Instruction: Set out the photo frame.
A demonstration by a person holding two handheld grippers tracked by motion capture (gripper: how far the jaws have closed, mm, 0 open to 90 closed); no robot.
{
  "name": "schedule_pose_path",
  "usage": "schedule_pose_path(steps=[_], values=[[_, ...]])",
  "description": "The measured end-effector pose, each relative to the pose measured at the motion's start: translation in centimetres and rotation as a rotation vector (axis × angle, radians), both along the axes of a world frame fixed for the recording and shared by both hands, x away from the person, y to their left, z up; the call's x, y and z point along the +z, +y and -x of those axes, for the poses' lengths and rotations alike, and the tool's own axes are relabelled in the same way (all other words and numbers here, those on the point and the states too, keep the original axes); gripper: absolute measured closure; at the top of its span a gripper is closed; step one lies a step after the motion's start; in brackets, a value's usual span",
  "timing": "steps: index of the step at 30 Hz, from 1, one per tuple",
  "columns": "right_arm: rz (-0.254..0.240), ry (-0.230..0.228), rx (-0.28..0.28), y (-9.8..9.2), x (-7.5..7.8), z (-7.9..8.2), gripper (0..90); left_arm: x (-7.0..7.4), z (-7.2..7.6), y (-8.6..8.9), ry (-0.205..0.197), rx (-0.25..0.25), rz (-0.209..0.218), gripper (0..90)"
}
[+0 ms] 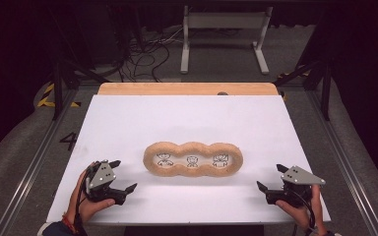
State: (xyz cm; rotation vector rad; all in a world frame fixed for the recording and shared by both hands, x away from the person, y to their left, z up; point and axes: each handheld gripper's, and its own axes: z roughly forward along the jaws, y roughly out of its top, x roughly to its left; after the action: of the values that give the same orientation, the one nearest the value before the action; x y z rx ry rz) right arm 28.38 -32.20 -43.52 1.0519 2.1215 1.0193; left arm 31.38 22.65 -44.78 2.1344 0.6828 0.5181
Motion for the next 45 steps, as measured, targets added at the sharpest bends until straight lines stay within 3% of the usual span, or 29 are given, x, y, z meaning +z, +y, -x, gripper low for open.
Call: schedule_pose_path(steps=[9,14,17,24,27,34,42,45], values=[[0.004,-0.017,-0.058,-1.3,-0.4,0.4,10.8,-0.7,0.6,2.0,0.004,0.042,-0.008,7.9],[0.000,-0.035,-0.079,-1.9,-0.6,0.7,10.7,-0.8,0.8,3.2,0.018,0.061,0.055,7.8],[-0.005,-0.030,-0.095,-2.5,-0.9,0.7,10.6,-1.2,1.1,3.9,0.040,0.081,0.066,7.8],[-0.025,-0.013,-0.125,-3.6,-1.4,0.8,10.4,-1.3,1.3,5.3,0.026,0.112,0.088,7.9],[-0.037,-0.013,-0.128,-3.6,-1.4,0.7,10.2,-1.6,1.0,5.8,0.042,0.123,0.097,8.0],[0.003,-0.009,-0.115,-3.1,-1.6,0.8,10.2,-1.6,1.1,5.5,0.029,0.120,0.084,8.1],[0.017,-0.022,-0.114,-2.7,-1.4,0.8,10.2,-1.6,1.3,5.8,0.024,0.118,0.132,8.3],[0.023,-0.031,-0.130,-2.9,-1.3,0.9,10.5,-1.6,1.2,5.6,0.030,0.118,0.129,8.4]])
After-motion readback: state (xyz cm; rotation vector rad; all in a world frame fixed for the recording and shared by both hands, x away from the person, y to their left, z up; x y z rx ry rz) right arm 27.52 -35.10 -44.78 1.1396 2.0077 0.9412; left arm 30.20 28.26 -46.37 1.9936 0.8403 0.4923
